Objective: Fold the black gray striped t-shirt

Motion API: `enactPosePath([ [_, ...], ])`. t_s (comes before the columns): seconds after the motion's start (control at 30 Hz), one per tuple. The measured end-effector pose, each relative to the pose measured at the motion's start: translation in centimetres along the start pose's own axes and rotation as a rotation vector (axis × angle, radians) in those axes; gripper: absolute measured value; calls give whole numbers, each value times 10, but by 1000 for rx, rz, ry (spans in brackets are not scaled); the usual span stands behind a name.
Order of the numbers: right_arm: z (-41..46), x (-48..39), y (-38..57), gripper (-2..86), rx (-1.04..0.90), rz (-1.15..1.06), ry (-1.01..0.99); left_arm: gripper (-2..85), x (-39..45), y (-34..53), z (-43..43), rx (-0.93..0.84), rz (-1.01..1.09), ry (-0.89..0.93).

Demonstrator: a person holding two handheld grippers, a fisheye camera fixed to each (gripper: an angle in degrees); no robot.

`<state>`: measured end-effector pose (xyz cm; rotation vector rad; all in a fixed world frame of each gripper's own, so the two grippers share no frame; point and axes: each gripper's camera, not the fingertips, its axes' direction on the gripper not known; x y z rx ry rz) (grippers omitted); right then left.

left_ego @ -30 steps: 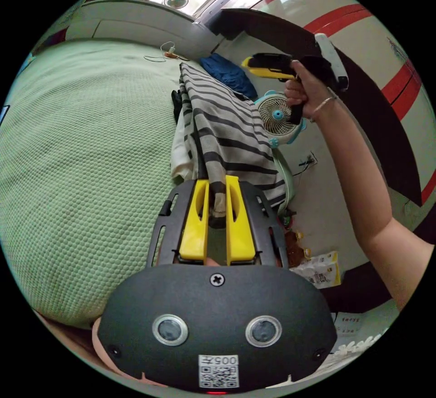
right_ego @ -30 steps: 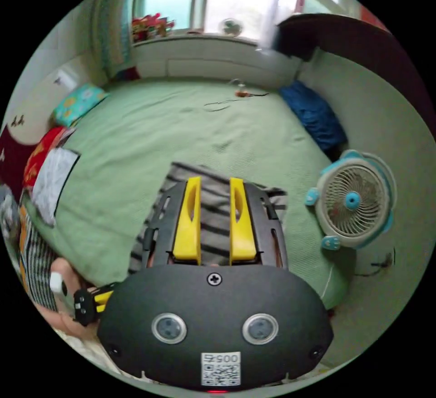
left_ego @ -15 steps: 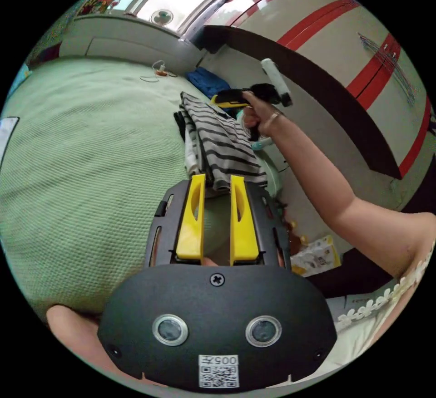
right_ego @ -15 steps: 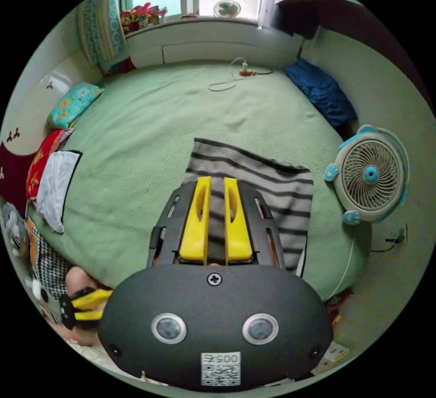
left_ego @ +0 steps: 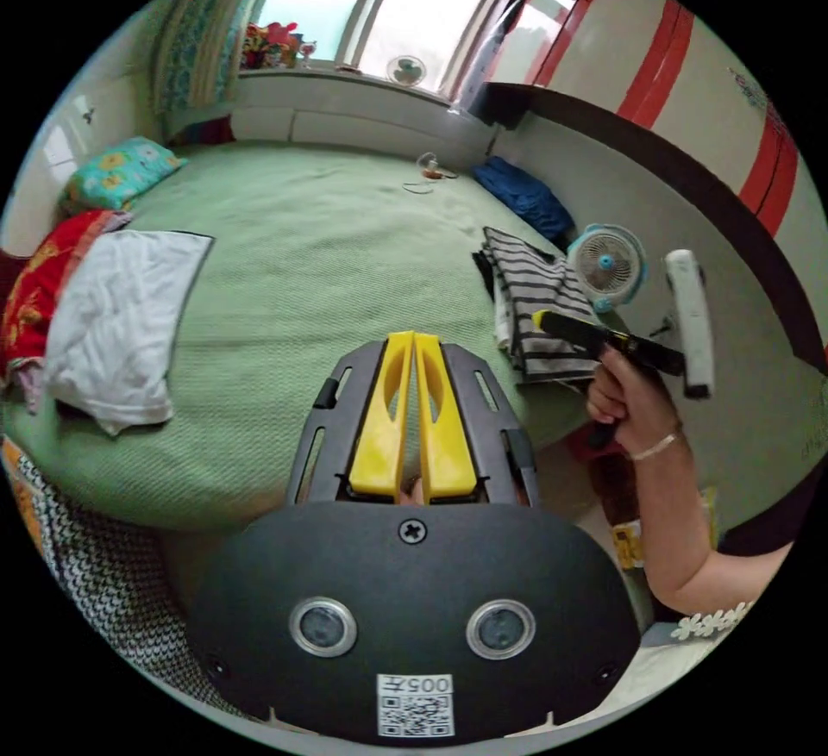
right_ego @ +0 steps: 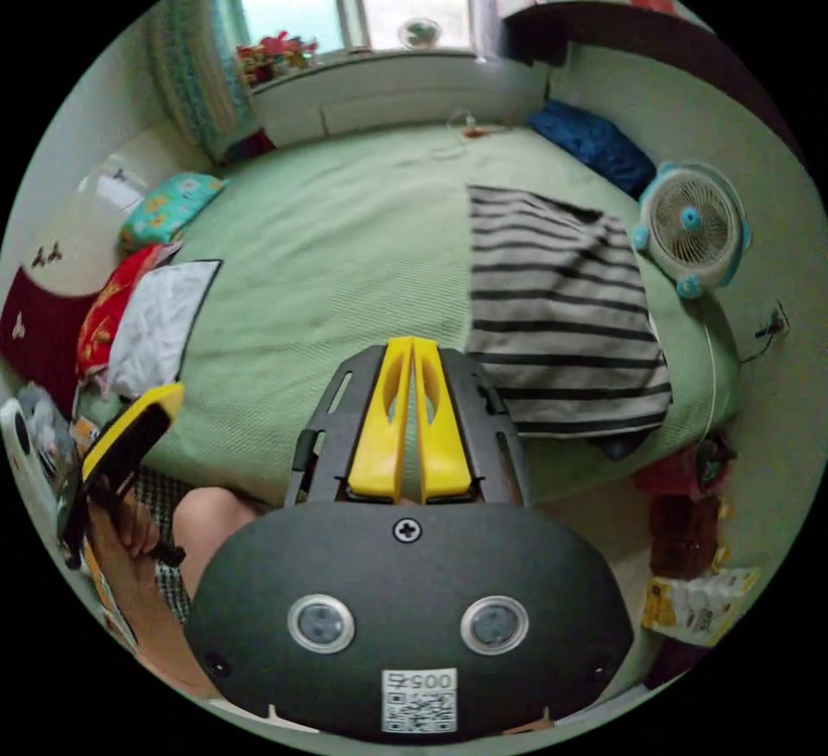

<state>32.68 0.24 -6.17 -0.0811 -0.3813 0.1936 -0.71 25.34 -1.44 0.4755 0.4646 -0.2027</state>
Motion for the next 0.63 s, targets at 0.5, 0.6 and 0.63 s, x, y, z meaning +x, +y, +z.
enactPosePath([
  [0.5, 40, -221, 40, -6, 29, -161, -182, 63, -242, 0, -77, 77, -233, -340],
  [0.6, 49, -294, 14, 4, 96, -295, -199, 42, -313, -28, -79, 87, -294, -406],
  [0.63, 53, -324, 4, 26, 107, -356, -236, 41, -338, -38, -78, 66, -308, -381],
])
